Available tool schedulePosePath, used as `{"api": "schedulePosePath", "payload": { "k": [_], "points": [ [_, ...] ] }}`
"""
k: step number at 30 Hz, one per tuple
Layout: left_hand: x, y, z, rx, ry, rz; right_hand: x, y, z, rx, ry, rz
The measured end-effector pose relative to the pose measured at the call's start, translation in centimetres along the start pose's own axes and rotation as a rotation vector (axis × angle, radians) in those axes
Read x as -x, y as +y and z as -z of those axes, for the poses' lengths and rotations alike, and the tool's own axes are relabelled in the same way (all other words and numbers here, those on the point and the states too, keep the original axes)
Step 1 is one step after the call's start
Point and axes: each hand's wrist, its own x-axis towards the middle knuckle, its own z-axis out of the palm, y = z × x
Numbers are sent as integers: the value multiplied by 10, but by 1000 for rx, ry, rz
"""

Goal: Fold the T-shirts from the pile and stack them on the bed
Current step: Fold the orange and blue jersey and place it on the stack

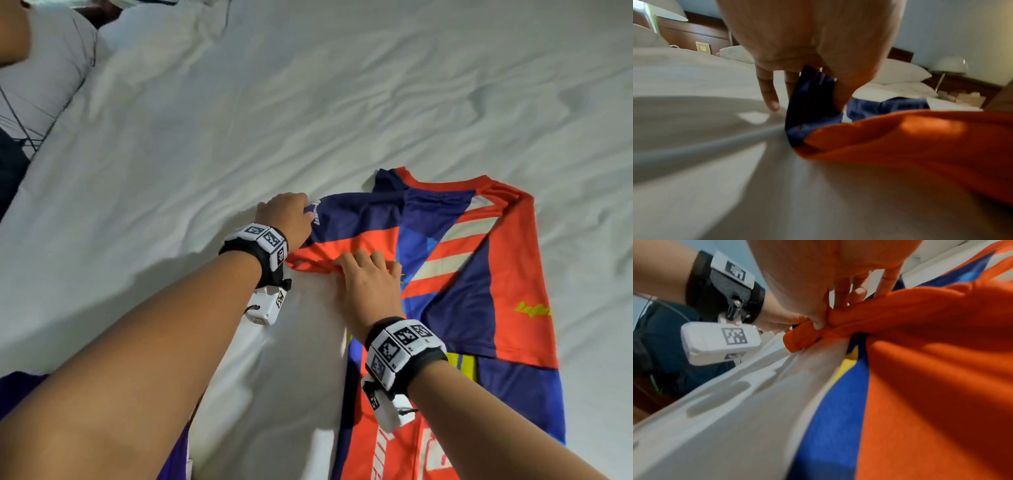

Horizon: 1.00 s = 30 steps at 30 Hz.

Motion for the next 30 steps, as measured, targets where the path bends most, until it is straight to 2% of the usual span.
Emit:
{"api": "schedulePosePath", "payload": {
  "k": [5,11,14,18,22,24,26,28,30],
  "points": [
    [15,34,33,377,24,95,4,23,43,-177,64,-214],
    [40,101,65,727,37,69,22,76,92,-356,162,-328],
    [64,120,55,875,59,109,36,108,100,-383,196,-308],
    [111,127,-1,1152,30,329,59,146,98,-347,159,-257],
    [148,123,-66,1206,-126,570,75,160,91,-155,24,-249],
    [157,120,-86,1181,-138,637,80,155,92,-1,-67,-300],
    [158,118,-94,1104,-57,604,82,143,92,24,-30,-307],
    [159,119,-95,1027,15,521,81,128,84,-2,-6,-225],
    [160,119,-94,976,39,473,79,116,66,-3,-130,-148]
  ]
}}
